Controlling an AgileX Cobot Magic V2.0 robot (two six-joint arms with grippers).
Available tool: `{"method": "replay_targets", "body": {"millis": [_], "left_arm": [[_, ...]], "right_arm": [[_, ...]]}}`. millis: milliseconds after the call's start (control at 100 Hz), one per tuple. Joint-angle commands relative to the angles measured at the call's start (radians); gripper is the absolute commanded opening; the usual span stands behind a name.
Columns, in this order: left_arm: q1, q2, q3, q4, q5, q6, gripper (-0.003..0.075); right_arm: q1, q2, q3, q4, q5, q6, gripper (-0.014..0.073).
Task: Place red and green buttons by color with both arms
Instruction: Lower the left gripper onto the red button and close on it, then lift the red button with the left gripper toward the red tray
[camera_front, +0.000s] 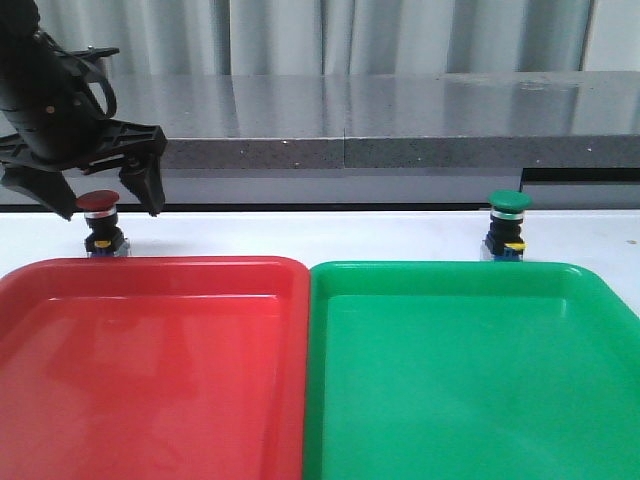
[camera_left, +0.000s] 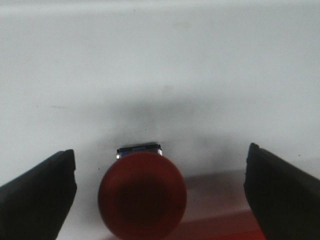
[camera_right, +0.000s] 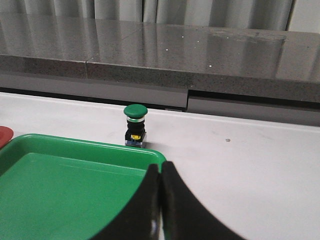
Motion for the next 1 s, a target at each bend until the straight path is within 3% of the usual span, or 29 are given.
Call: {"method": "replay_targets", "body": {"millis": [0, 90, 190, 450, 620, 770, 990], "left_arm": [[-0.008, -0.043, -0.032, -0.009, -0.049, -0.007, 0.0637], [-0.008, -0.037, -0.032, -0.009, -0.049, -0.007, 0.0627], [-0.008, -0.033, -0.032, -0.009, -0.044, -0.007, 0.0559], [-0.008, -0.032, -0.032, -0.009, -0.052, -0.007, 0.0253], [-0.008, -0.035, -0.034, -0.009, -0.051, -0.007, 0.0112], [-0.008, -0.076, -0.034, -0.009, -0.027, -0.007, 0.0063], [-0.008, -0.199, -0.034, -0.083, 0.052, -0.007, 0.0062]], "right_arm": [[-0.006, -0.022, -0.014, -0.005, -0.081, -0.002, -0.0067], [-0.006, -0.022, -0.014, -0.005, -0.081, -0.002, -0.0067], [-0.006, -0.022, -0.014, -0.005, -0.081, -0.002, -0.0067], [-0.006, -0.022, -0.014, -0.005, -0.081, -0.002, -0.0067], [-0.006, -0.022, -0.014, -0.005, -0.081, -0.002, -0.0067], [-0.006, -0.022, -0.014, -0.005, -0.081, -0.002, -0.0067], [-0.006, -0.022, -0.014, -0.005, -0.081, -0.002, -0.0067]]}}
